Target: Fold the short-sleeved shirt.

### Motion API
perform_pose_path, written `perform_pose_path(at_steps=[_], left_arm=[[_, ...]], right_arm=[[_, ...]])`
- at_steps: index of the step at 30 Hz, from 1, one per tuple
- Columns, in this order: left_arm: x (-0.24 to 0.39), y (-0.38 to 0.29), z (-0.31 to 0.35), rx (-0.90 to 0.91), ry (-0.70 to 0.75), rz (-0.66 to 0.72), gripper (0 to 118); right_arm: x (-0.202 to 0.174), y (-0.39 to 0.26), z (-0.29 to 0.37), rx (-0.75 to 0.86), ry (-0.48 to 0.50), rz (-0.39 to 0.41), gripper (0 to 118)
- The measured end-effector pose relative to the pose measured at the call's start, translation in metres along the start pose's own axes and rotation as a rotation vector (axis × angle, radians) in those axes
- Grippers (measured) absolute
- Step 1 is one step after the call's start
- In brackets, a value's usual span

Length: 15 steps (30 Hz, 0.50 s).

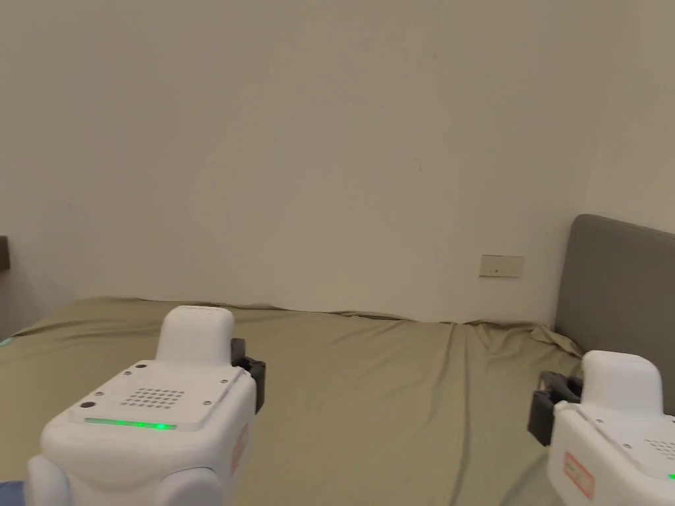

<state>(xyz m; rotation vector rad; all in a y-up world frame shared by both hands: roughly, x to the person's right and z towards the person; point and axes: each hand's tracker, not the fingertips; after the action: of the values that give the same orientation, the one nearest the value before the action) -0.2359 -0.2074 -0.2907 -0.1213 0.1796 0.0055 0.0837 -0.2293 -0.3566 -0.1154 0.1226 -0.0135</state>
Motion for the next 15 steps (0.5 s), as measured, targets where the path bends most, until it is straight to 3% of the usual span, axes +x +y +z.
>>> perform_pose_path(at_steps=[4, 8, 10, 13, 15], left_arm=[[-0.048, -0.002, 0.01, -0.052, -0.002, 0.086, 0], [-0.128, -0.008, 0.051, -0.048, 0.269, 0.092, 0], [-0.17, -0.01, 0.083, -0.053, 0.433, 0.074, 0], [-0.215, -0.013, 0.133, -0.055, 0.598, 0.097, 0], [-0.237, -0.017, 0.154, -0.06, 0.661, 0.113, 0]], right_arm=[[-0.019, 0.009, -0.019, -0.015, 0.002, -0.02, 4], [-0.125, 0.021, -0.028, -0.013, 0.274, 0.039, 4], [-0.192, 0.018, -0.028, -0.009, 0.481, 0.075, 4], [-0.284, 0.013, -0.008, -0.053, 0.8, 0.063, 4], [-0.325, 0.008, 0.004, -0.068, 0.901, 0.05, 4]])
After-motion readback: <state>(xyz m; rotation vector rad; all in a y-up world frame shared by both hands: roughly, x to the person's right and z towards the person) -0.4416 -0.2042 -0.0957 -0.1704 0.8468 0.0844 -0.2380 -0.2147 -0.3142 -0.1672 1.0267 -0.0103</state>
